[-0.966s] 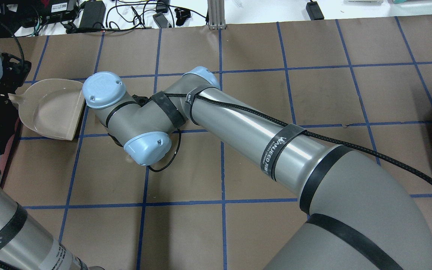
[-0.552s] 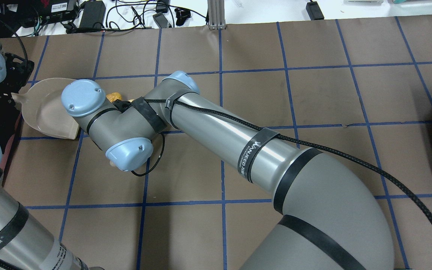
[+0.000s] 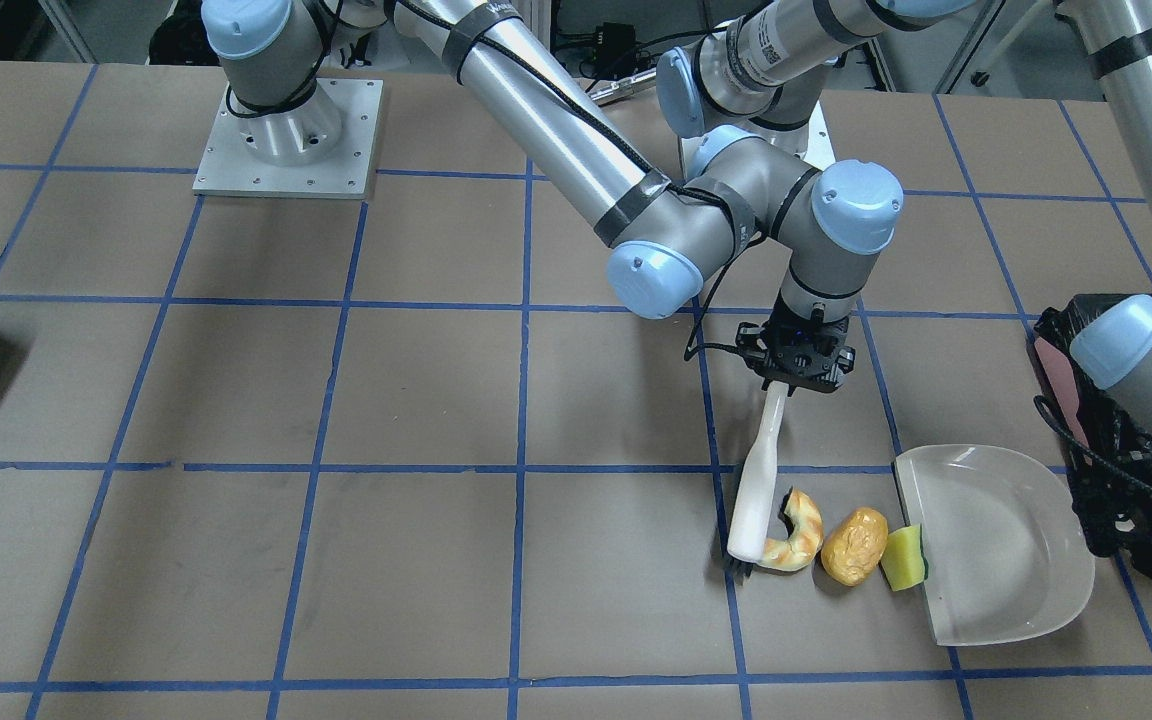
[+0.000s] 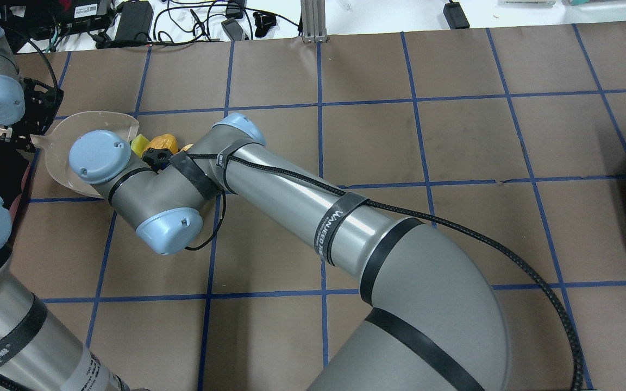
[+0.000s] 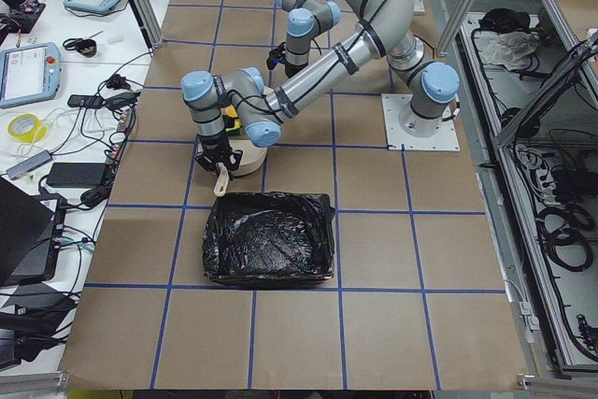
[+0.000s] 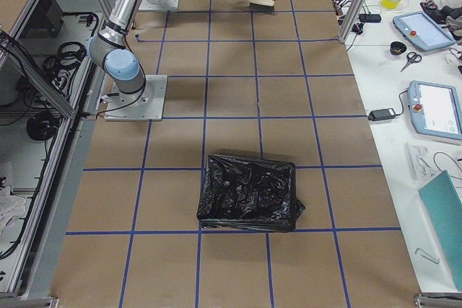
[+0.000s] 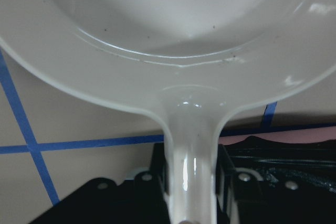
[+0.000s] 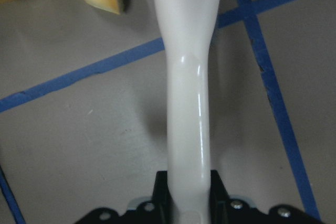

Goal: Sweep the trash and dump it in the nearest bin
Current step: 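Sweep the sponge and fruit into the dustpan with the right gripper's brush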

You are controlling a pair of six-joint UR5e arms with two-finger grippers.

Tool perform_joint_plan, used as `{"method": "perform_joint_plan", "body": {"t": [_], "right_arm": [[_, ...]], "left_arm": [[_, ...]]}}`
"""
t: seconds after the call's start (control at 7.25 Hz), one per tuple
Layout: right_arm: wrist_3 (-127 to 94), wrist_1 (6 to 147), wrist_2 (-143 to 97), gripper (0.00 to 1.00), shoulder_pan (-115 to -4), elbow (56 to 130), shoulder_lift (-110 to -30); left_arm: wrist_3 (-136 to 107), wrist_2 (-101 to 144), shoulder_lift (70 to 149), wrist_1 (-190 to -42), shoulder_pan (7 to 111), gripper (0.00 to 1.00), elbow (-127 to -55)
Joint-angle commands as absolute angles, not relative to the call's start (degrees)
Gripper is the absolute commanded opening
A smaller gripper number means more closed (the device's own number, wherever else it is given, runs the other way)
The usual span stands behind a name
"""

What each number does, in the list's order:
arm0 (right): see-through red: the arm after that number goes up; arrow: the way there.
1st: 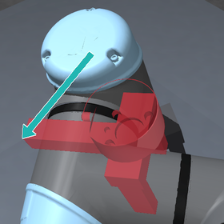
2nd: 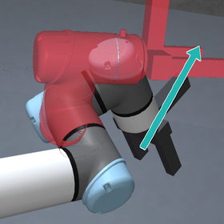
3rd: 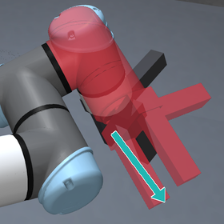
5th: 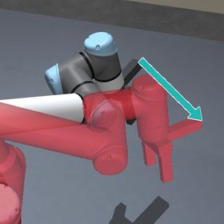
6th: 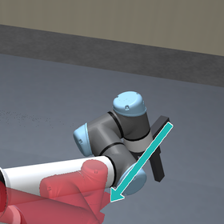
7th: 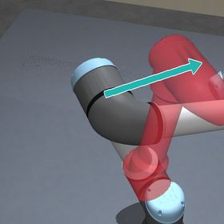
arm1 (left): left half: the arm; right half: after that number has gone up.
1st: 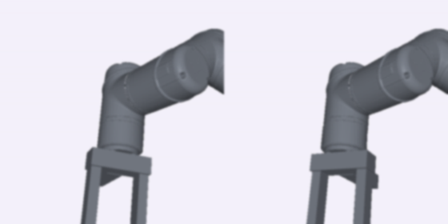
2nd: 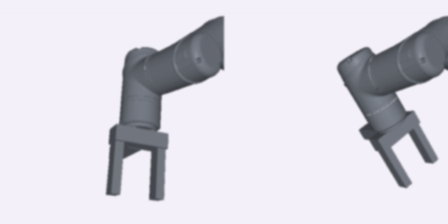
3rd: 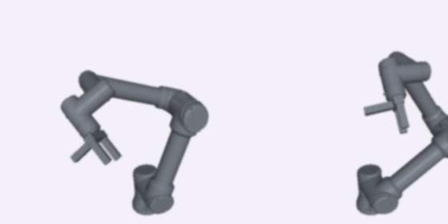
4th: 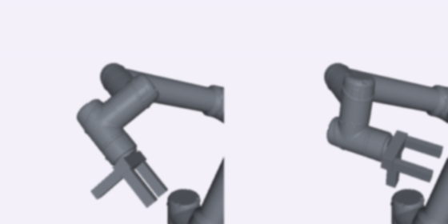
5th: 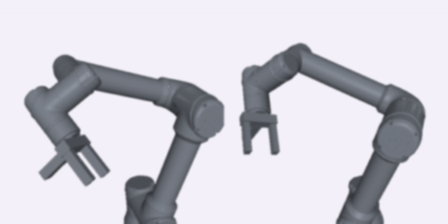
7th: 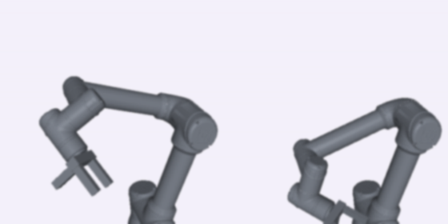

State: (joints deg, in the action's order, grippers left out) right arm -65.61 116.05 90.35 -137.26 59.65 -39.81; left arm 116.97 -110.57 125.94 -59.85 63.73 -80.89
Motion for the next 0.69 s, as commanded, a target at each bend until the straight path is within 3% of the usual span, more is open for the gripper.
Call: {"method": "perform_joint_plan", "body": {"t": [0.0,0.55], "right_arm": [[-62.41,116.02,91.58,0.00,-137.72,53.38,-36.05],[-61.61,116.10,91.94,0.00,-139.04,45.81,-31.65]], "left_arm": [[116.20,-110.57,125.95,-59.85,63.81,0.00,-81.21],[116.10,-110.57,125.95,-59.85,63.81,0.00,-81.21]]}}
